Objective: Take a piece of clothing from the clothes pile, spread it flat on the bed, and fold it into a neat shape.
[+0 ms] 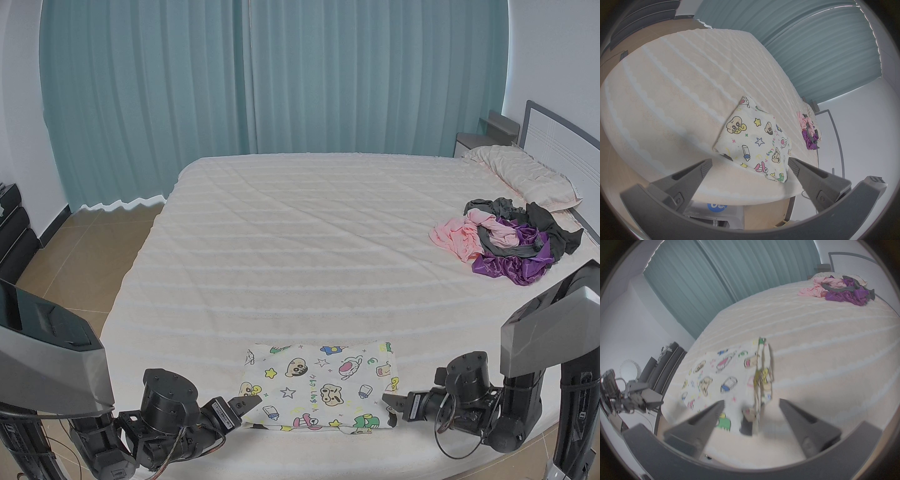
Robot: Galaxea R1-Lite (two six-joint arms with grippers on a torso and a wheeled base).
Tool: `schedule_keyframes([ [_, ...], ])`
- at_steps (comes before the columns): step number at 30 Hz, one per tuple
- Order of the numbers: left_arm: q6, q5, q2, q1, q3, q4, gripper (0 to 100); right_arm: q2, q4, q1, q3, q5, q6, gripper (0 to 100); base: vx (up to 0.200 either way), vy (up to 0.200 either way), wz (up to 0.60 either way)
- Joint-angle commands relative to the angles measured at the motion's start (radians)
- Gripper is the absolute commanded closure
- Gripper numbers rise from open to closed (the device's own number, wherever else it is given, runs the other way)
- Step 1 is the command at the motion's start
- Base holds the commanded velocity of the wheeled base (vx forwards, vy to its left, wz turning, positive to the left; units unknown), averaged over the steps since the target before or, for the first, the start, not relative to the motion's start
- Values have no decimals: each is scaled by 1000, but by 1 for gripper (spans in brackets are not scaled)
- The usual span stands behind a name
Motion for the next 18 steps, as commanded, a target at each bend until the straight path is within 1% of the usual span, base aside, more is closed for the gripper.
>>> schedule_keyframes([
  [1,0,0,9,1,-1,0,0,-12,166,-92,-257,36,-3,0,0,0,0],
  [2,0,0,12,1,-2,-2,0,-12,217,-105,-313,43,-3,0,0,0,0],
  [3,0,0,12,1,-2,-2,0,-12,217,-105,-313,43,-3,0,0,0,0],
  [6,0,0,23,1,-7,-2,0,19,330,-128,-467,68,-1,0,0,0,0],
  [12,0,0,25,2,-9,0,0,89,501,-128,-646,71,-3,0,0,0,0],
  [18,0,-1,26,2,-9,-2,0,112,537,-130,-665,69,-4,0,0,0,0],
])
